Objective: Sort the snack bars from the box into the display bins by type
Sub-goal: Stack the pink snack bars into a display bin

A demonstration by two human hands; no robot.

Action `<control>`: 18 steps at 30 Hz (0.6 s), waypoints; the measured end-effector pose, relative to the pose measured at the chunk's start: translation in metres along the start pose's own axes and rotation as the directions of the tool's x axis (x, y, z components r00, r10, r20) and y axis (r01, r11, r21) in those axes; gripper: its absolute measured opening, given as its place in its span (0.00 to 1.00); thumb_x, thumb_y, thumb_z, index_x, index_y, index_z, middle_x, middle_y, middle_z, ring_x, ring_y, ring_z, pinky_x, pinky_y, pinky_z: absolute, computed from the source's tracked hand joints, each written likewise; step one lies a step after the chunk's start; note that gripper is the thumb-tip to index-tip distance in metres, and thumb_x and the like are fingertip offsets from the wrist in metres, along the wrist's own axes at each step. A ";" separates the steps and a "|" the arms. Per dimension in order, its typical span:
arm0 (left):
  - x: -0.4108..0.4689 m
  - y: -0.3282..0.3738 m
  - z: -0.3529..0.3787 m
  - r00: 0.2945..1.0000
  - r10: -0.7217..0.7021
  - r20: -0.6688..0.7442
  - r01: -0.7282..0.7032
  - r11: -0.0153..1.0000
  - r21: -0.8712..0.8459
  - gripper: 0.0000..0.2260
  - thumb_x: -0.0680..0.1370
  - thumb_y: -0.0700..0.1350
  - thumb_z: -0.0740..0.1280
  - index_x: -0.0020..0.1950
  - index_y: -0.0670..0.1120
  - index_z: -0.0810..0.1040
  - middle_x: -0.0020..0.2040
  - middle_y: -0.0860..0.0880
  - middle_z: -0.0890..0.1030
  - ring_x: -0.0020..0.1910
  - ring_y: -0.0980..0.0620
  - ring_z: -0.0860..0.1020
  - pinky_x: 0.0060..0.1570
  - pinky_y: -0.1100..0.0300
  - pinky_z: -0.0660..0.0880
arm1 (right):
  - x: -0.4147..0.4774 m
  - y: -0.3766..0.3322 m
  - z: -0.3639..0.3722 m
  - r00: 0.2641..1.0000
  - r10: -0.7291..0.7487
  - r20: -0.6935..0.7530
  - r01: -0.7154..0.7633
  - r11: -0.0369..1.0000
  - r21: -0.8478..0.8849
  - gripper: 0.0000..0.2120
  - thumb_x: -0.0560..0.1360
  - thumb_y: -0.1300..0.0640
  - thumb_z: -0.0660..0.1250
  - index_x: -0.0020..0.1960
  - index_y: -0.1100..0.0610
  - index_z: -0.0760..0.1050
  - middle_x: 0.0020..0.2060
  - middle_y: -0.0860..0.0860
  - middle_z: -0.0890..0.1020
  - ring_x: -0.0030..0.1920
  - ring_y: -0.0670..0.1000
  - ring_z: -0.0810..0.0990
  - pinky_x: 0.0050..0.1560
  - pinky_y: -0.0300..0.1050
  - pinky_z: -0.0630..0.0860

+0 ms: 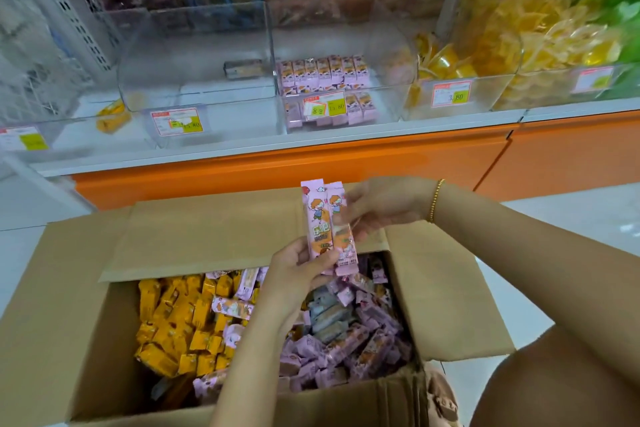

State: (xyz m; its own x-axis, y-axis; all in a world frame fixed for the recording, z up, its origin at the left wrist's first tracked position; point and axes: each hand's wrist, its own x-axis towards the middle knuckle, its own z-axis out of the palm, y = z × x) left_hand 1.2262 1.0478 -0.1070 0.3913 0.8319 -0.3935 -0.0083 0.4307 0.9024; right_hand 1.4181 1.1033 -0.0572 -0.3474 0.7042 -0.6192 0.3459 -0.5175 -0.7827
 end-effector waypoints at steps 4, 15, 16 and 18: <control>0.003 0.007 0.006 0.999 0.010 -0.051 -0.012 0.999 -0.030 0.09 0.76 0.40 0.69 0.55 0.46 0.79 0.47 0.53 0.84 0.50 0.53 0.82 0.54 0.51 0.79 | -0.010 0.002 0.010 0.995 -0.069 -0.077 0.064 0.995 -0.073 0.01 0.75 0.63 0.69 0.44 0.60 0.78 0.37 0.49 0.84 0.37 0.45 0.82 0.41 0.34 0.78; 0.052 0.081 0.051 0.686 0.649 -0.328 -0.479 0.743 0.468 0.11 0.72 0.37 0.71 0.54 0.46 0.80 0.41 0.55 0.82 0.36 0.64 0.77 0.34 0.71 0.69 | -0.015 -0.039 0.016 0.514 -0.501 -0.696 0.460 0.846 -0.269 0.27 0.68 0.55 0.76 0.62 0.57 0.67 0.46 0.45 0.75 0.40 0.40 0.75 0.46 0.37 0.74; 0.059 0.090 0.056 0.708 0.659 -0.253 -0.521 0.730 0.443 0.13 0.73 0.37 0.71 0.57 0.45 0.79 0.43 0.54 0.82 0.38 0.66 0.77 0.37 0.72 0.70 | -0.015 -0.045 0.007 0.471 -0.507 -0.722 0.485 0.832 -0.268 0.26 0.70 0.56 0.75 0.63 0.57 0.67 0.45 0.44 0.75 0.39 0.39 0.74 0.47 0.38 0.73; 0.071 0.111 0.063 0.766 0.640 -0.050 -0.599 0.740 0.306 0.16 0.74 0.37 0.70 0.62 0.44 0.76 0.51 0.53 0.83 0.48 0.64 0.80 0.48 0.68 0.75 | -0.017 -0.059 -0.018 0.407 -0.514 -0.755 0.495 0.819 -0.290 0.23 0.71 0.58 0.73 0.62 0.54 0.66 0.42 0.44 0.75 0.37 0.38 0.75 0.47 0.42 0.75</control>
State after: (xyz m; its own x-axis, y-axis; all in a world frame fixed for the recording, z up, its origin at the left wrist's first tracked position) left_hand 1.3112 1.1326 -0.0242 0.2487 0.9308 0.2677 0.0411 -0.2863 0.9572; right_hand 1.4192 1.1305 0.0006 0.3390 0.9197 0.1979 0.3643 0.0656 -0.9290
